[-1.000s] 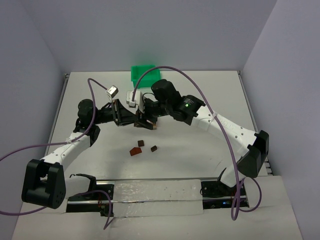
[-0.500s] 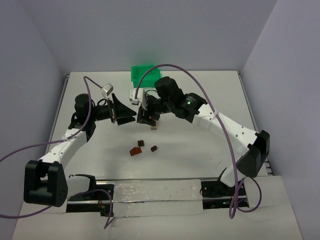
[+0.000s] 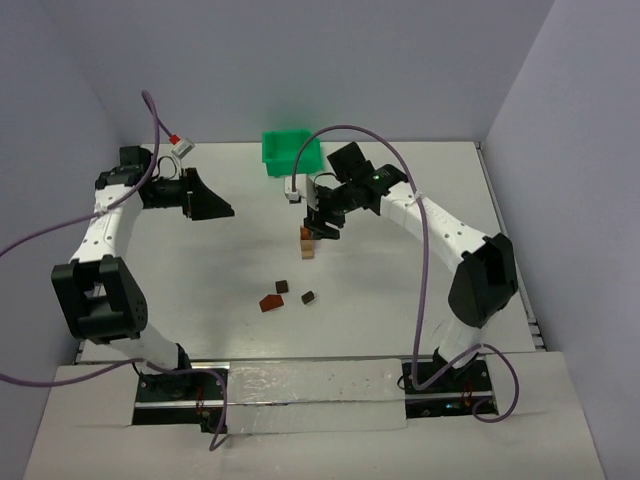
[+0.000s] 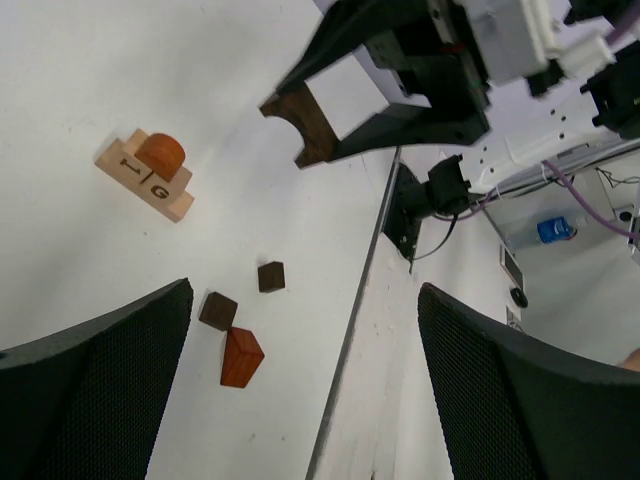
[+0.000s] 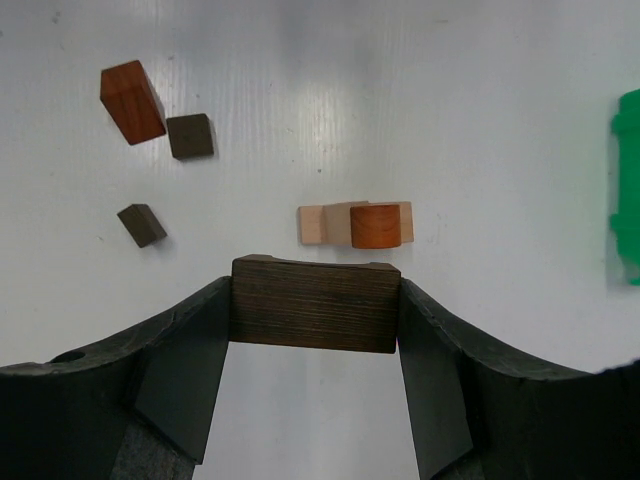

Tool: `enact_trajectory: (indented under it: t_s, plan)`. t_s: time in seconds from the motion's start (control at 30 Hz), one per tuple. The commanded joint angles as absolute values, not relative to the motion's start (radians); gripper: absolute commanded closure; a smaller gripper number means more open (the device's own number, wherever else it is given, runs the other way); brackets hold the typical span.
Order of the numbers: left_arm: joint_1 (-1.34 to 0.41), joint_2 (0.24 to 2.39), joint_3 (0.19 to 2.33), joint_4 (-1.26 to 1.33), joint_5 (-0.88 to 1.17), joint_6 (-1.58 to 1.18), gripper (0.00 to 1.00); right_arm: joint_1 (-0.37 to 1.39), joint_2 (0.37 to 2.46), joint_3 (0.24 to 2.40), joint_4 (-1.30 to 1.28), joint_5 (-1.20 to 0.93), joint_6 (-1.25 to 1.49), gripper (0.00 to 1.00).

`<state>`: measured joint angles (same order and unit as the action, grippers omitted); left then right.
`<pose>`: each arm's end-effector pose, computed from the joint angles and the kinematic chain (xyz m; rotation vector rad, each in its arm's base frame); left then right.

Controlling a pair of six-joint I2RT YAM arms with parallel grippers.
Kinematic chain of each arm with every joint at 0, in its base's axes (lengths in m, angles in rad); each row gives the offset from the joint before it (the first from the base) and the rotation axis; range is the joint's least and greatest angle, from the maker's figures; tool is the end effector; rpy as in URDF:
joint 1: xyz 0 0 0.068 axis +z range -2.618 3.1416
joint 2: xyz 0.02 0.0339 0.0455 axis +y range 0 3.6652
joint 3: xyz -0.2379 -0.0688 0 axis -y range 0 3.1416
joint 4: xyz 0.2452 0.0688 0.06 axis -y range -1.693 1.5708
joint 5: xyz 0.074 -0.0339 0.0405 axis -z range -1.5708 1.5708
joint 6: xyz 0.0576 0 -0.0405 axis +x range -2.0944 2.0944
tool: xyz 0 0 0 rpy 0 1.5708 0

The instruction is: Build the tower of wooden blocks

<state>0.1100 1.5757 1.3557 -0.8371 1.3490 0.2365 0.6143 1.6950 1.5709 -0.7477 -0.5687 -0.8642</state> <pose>0.3204 -0.0211 0.2810 0.5471 1.9750 -1.4889 0.2919 0.2438 0.2850 -1.7502 1.5519 0.5689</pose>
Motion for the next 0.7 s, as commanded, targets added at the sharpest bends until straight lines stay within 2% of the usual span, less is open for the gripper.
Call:
enact_trajectory:
  t_s: [0.0, 0.1, 0.2, 0.23, 0.3, 0.37, 0.67]
  plan:
    - [0.151, 1.656, 1.447, -1.367, 1.412, 0.798, 0.01, 0.579, 1.768, 1.654, -0.787, -0.635, -0.965, 0.97]
    - [0.176, 1.653, 1.450, -1.292, 1.378, 0.724, 0.01, 0.564, 1.829, 1.694, -0.791, -0.647, -0.990, 0.97]
    - [0.176, 1.605, 1.380, -1.063, 1.310, 0.453, 0.01, 0.561, 1.864, 1.715, -0.790, -0.644, -1.008, 0.97]
    - [0.176, 1.566, 1.324, -0.904, 1.253, 0.260, 0.01, 0.561, 1.879, 1.727, -0.790, -0.641, -1.012, 0.97]
    - [0.175, 1.479, 1.239, -0.657, 1.108, 0.089, 0.01, 0.560, 1.904, 1.755, -0.793, -0.638, -1.010, 0.96]
    - [0.175, 1.411, 1.196, -0.518, 1.001, 0.014, 0.01, 0.561, 1.928, 1.777, -0.798, -0.639, -1.010, 0.97]
    - [0.113, 1.403, 1.213, -0.539, 0.888, 0.067, 0.01, 0.569, 1.992, 1.831, -0.850, -0.628, -1.069, 0.97]
